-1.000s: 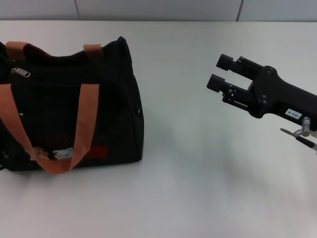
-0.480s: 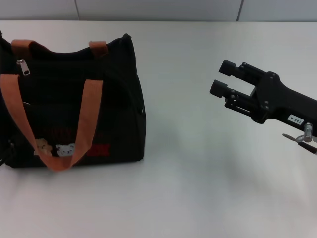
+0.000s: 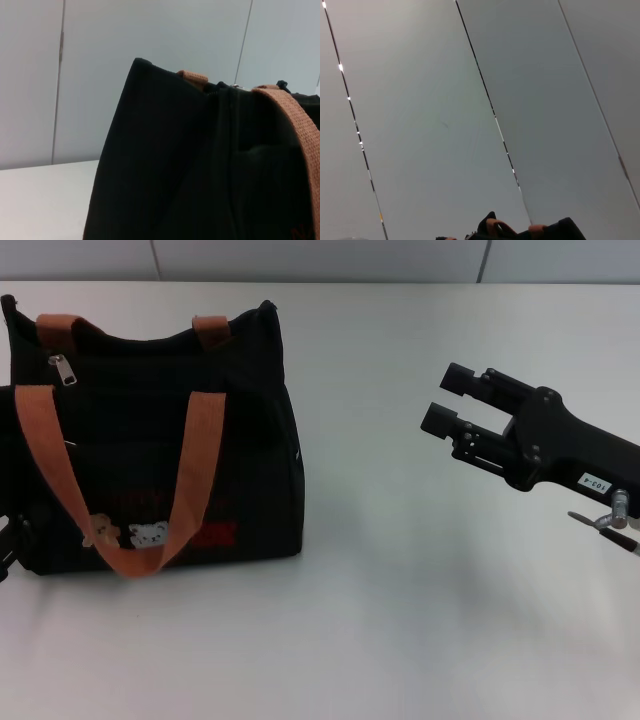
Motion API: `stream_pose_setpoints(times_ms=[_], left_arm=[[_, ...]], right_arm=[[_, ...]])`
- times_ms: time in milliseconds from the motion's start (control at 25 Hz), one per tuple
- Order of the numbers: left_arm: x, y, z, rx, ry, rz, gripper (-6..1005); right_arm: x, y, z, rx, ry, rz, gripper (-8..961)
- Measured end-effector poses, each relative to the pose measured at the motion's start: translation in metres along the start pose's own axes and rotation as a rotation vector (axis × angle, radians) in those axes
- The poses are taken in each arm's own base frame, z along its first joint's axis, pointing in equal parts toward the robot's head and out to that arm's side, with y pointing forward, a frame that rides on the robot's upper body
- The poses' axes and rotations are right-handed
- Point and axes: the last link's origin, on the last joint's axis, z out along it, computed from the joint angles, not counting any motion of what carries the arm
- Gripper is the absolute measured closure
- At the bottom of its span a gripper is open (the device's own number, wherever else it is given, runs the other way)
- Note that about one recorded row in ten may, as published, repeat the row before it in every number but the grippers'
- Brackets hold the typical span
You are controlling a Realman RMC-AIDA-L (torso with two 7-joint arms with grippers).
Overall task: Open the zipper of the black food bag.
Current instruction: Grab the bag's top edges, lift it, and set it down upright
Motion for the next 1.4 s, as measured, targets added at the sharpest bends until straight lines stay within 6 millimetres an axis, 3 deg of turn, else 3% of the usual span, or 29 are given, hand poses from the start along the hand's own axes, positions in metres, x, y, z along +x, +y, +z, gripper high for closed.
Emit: stream_pose_setpoints(times_ms=[880, 1400], left_arm=[[0.015, 0.004, 0.013, -0.075, 0.043, 0.032, 887], [0.075, 0.006, 0.038, -0.275, 0.172, 0.154, 902]], right_arm=[[-0.001, 0.0, 0.003, -0.006, -0.004, 0.007, 268], [0.004, 0.001, 0.006, -0.008, 0.018, 0.061, 268]])
